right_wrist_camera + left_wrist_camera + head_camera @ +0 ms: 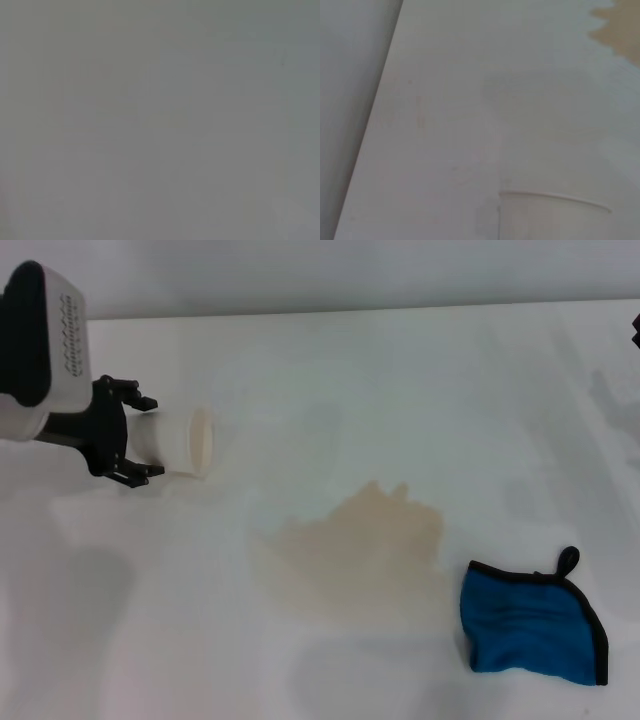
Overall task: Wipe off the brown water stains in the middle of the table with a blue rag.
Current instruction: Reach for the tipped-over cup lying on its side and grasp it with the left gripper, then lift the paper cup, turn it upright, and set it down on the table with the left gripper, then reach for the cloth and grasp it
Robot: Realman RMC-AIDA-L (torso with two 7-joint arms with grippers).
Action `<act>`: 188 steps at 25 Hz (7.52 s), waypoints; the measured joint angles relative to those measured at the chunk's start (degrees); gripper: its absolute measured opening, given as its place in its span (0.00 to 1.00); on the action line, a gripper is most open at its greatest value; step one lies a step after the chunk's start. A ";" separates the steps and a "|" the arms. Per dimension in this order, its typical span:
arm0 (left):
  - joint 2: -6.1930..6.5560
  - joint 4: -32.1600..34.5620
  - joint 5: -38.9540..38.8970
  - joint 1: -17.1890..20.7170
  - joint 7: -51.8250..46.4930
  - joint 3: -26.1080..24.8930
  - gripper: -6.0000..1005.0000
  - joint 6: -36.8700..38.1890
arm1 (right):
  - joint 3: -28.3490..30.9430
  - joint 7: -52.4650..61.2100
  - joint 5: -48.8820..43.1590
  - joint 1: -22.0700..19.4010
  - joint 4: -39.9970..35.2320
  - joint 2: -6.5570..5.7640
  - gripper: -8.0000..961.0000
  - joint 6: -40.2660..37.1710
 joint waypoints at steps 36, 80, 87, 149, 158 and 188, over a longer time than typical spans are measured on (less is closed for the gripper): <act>-0.53 1.85 -15.72 2.68 0.60 -0.09 0.76 -2.43 | 0.00 0.44 0.00 -0.72 -0.48 -0.11 0.89 0.04; -3.30 34.94 -75.90 37.87 23.02 -0.86 0.76 -4.53 | -0.71 1.58 -0.55 -2.23 -3.89 -0.62 0.89 0.79; -3.29 36.87 -75.57 37.45 25.44 -0.55 0.76 -7.67 | -0.80 1.58 -0.63 -2.22 -3.87 -0.53 0.89 0.82; -3.16 40.93 -73.57 40.82 22.76 -0.54 0.85 -6.47 | -0.18 1.49 -0.40 -2.83 -5.05 -0.71 0.89 0.83; -3.14 41.20 -73.70 41.24 22.14 -0.63 0.87 -6.40 | -0.20 1.53 -0.60 -2.87 -5.11 -0.70 0.89 0.83; -3.17 43.52 -72.54 46.47 22.11 -0.26 0.87 -4.11 | -0.29 1.58 -0.70 -3.41 -6.42 -0.79 0.89 0.92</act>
